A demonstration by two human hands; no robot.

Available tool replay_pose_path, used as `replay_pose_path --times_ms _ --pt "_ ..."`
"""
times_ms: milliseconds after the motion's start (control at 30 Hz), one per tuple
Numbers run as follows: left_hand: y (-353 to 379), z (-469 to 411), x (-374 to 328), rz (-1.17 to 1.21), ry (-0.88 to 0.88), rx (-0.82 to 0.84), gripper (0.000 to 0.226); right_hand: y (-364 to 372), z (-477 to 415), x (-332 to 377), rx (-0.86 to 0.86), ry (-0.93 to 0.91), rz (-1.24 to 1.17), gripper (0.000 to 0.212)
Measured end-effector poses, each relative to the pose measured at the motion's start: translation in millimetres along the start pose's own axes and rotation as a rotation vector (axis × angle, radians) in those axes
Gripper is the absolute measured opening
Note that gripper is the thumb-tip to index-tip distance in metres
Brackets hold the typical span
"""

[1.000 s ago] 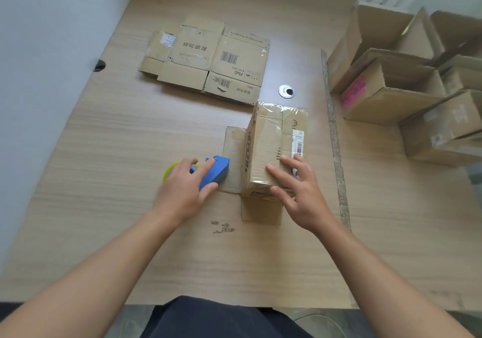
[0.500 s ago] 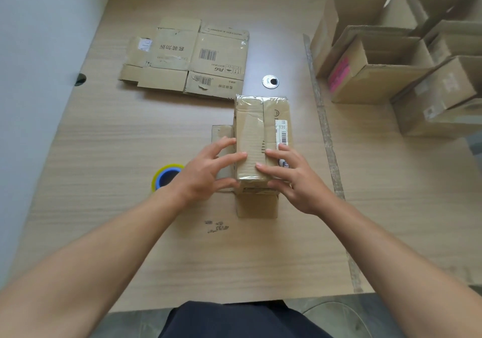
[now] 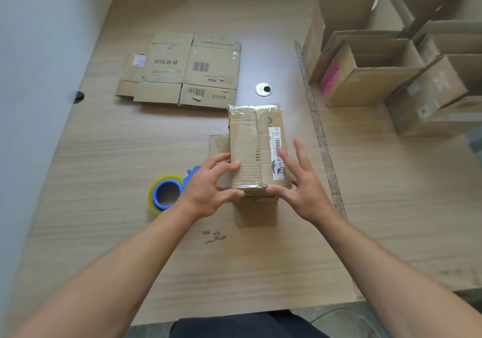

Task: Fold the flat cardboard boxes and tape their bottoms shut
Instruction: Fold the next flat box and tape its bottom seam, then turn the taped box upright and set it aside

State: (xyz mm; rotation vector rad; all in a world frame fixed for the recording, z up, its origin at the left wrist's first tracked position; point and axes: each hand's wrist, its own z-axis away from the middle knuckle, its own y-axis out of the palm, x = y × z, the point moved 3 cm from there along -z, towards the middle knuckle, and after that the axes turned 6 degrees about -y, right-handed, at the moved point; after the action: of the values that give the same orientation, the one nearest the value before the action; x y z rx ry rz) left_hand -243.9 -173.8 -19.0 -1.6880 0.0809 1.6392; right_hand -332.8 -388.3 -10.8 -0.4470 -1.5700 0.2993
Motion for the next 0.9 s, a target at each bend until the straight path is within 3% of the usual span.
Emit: replay_pose_path --times_ms 67,200,333,467,600,733,900 --pt "5.4 2.8 1.5 0.086 -0.049 -0.007 0.06 4.2 6.6 -6.9 -0.053 0.135 -0.136 0.083" --pt "10.9 8.0 6.0 0.122 -0.082 -0.025 0.063 19.2 14.9 -16.3 -0.05 0.225 -0.355 0.073" --pt "10.9 8.7 8.7 0.108 -0.102 -0.029 0.058 21.9 14.6 -17.1 -0.037 0.302 -0.419 0.069" --pt "18.8 11.1 5.6 0.122 -0.117 -0.148 0.049 34.8 18.4 -20.8 -0.097 0.329 -0.5 0.077" --pt "30.6 16.4 3.2 0.123 -0.163 -0.193 0.051 43.7 23.4 -20.6 -0.248 0.329 -0.386 0.076" --pt "37.6 18.7 1.5 0.202 -0.265 -0.19 0.073 45.8 27.6 -16.2 -0.38 0.354 -0.247 0.071" --pt "43.5 20.2 -7.9 0.139 -0.334 -0.227 0.097 38.9 24.3 -11.0 -0.325 0.36 -0.152 0.058"
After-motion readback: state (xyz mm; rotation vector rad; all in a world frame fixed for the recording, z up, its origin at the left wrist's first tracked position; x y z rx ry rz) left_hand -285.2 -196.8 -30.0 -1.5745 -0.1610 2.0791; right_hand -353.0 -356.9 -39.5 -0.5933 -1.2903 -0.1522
